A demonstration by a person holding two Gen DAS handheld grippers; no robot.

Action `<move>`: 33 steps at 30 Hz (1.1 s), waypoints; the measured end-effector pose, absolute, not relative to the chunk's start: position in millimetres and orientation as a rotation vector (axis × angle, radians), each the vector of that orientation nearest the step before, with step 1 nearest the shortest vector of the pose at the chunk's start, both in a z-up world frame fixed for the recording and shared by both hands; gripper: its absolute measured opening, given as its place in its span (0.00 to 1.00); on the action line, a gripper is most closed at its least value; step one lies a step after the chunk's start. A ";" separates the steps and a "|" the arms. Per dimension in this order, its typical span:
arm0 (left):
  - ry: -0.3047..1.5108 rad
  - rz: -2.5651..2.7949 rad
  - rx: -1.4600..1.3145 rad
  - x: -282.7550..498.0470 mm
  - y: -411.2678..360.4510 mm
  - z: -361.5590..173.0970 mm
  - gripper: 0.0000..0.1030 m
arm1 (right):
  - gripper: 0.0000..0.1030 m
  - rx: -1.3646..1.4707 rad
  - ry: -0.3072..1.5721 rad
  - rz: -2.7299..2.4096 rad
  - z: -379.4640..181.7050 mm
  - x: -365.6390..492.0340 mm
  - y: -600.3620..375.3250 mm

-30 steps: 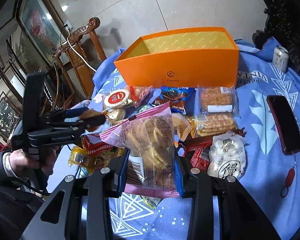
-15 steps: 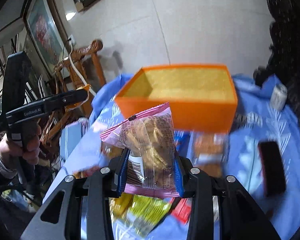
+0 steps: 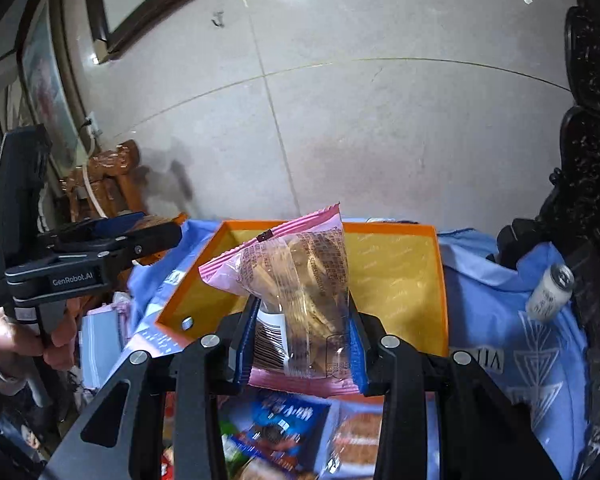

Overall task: Organize snacks
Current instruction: 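Carry both bags over the orange box and open both tools to drop them, then move both open tools back toward the snack pile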

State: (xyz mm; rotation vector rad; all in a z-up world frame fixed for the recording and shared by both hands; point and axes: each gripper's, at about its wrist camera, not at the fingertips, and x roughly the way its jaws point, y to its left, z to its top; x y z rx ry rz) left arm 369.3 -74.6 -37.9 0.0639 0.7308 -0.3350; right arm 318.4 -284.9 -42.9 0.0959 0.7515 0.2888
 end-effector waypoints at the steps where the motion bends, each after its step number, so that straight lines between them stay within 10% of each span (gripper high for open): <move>1: 0.742 -0.337 0.058 377.0 -75.2 -40.9 0.83 | 0.41 0.101 0.757 0.292 -45.0 323.9 -284.5; 4: 0.801 -0.267 0.026 396.1 -73.3 -50.8 0.96 | 0.84 0.116 0.776 0.249 -50.5 335.7 -286.8; 33: 0.945 -0.253 -0.031 147.8 6.6 -133.1 0.96 | 0.87 0.189 0.958 0.151 -132.4 110.9 -336.2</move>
